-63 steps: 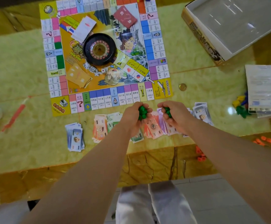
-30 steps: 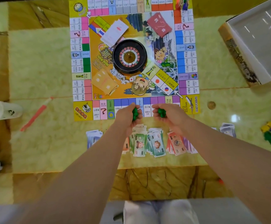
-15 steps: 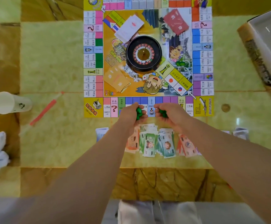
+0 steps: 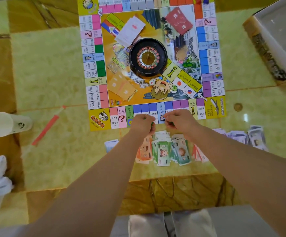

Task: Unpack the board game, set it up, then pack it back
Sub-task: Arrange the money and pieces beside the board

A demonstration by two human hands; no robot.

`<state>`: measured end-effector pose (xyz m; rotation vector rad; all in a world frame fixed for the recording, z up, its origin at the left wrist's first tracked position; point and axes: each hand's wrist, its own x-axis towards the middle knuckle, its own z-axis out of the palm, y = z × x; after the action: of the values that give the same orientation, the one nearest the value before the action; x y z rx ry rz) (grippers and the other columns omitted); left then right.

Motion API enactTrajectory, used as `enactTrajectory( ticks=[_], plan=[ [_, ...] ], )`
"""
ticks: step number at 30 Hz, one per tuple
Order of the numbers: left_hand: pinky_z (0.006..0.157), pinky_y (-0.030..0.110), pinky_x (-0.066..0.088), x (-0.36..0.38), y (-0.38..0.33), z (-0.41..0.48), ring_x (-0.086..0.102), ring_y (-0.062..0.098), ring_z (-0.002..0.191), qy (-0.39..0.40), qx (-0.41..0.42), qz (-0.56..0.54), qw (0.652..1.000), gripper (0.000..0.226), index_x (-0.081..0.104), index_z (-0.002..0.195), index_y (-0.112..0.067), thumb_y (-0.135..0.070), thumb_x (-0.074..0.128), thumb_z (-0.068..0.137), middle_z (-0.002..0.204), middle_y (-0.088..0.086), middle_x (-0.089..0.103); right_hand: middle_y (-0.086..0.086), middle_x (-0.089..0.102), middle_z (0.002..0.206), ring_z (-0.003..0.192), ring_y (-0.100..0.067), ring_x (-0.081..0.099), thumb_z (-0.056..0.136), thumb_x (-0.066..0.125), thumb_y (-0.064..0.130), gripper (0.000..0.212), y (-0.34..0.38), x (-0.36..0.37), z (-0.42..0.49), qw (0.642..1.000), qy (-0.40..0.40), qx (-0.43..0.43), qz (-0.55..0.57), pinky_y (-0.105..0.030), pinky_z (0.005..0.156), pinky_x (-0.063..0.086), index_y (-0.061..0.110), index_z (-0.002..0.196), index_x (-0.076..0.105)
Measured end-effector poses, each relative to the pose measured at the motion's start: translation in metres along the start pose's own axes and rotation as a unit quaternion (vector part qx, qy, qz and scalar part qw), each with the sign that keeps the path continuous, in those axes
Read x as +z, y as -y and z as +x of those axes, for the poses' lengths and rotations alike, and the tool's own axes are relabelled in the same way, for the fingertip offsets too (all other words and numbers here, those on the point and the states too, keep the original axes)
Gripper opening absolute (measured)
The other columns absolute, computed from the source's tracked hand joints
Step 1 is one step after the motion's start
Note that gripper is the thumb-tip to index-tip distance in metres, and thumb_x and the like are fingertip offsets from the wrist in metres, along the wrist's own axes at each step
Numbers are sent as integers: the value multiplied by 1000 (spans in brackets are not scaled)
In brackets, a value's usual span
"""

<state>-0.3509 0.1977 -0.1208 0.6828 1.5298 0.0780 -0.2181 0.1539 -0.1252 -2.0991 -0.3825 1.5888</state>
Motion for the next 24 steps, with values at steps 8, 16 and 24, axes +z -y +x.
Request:
enactTrajectory(
  ticks=[8, 16, 24],
  plan=[
    [74, 37, 49, 15, 14, 9, 60, 28, 86, -56, 105, 255, 960, 19, 62, 104, -9, -21, 50, 97, 103, 12, 67, -5, 67, 111, 91, -20, 61, 90, 57, 3, 15, -14, 8, 5, 986, -67, -62, -142, -40, 91, 53, 14, 93, 66],
    [74, 26, 35, 21, 19, 14, 53, 24, 87, -79, 218, 380, 895, 16, 58, 111, -12, -15, 55, 95, 117, 8, 48, -4, 65, 113, 105, -19, 58, 86, 61, 1, 21, -11, 8, 11, 953, -92, -155, -245, -25, 85, 43, 11, 103, 66],
    [72, 36, 46, 28, 27, 13, 56, 32, 81, -76, 275, 386, 877, 36, 50, 117, -7, 3, 60, 83, 119, 12, 37, -8, 50, 120, 102, -20, 54, 79, 59, -4, 44, -17, 11, 8, 936, -69, -196, -286, -25, 84, 42, 13, 120, 56]
  ],
)
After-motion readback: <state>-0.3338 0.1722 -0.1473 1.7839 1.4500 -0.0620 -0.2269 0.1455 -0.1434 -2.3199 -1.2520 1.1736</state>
